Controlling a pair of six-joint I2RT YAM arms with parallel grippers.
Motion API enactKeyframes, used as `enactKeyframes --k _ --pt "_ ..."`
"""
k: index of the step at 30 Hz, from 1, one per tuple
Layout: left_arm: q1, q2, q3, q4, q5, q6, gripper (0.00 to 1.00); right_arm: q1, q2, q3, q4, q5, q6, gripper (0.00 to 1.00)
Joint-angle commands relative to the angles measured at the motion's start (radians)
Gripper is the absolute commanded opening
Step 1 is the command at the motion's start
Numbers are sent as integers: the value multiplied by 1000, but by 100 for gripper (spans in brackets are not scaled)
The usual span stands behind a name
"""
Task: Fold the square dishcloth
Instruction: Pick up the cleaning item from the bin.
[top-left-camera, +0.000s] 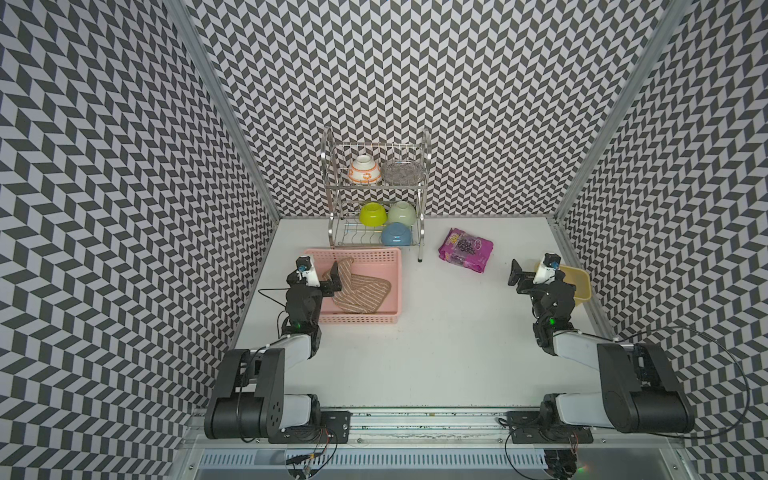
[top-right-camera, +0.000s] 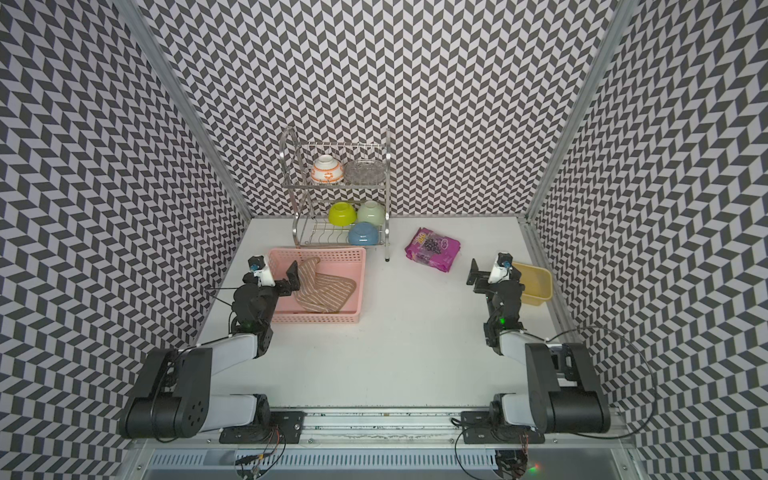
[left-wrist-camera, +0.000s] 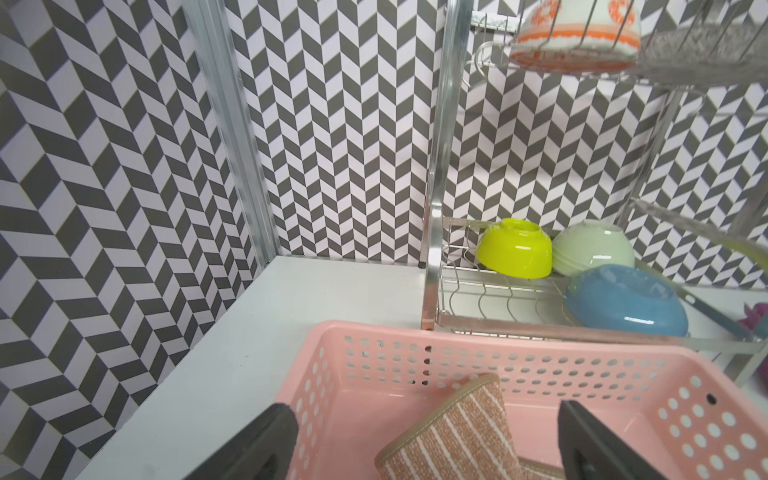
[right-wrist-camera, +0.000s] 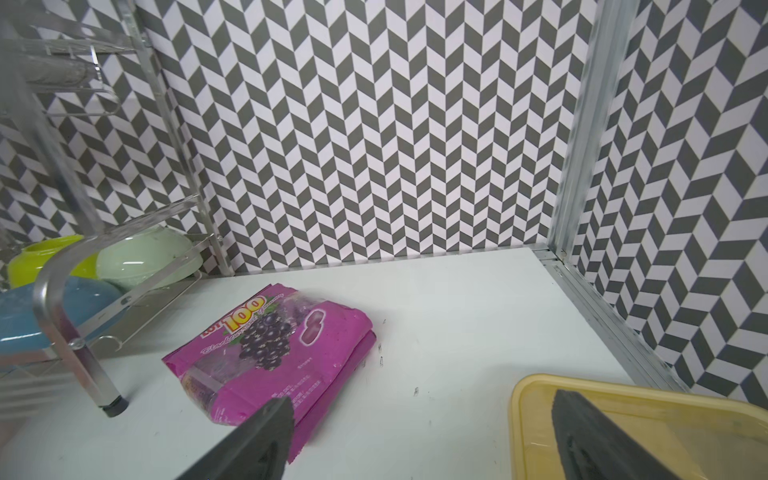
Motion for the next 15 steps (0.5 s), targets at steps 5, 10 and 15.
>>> enactKeyframes --k 5,10,15 --pt "-58 -30 151 -350 -58 -185 100 5 -12 125 -241 129 117 100" --pt "-158 89 287 -581 -144 -224 100 5 -22 148 -301 179 139 100" --pt "-229 209 384 -700 -194 -254 100 5 -31 142 -296 164 139 100"
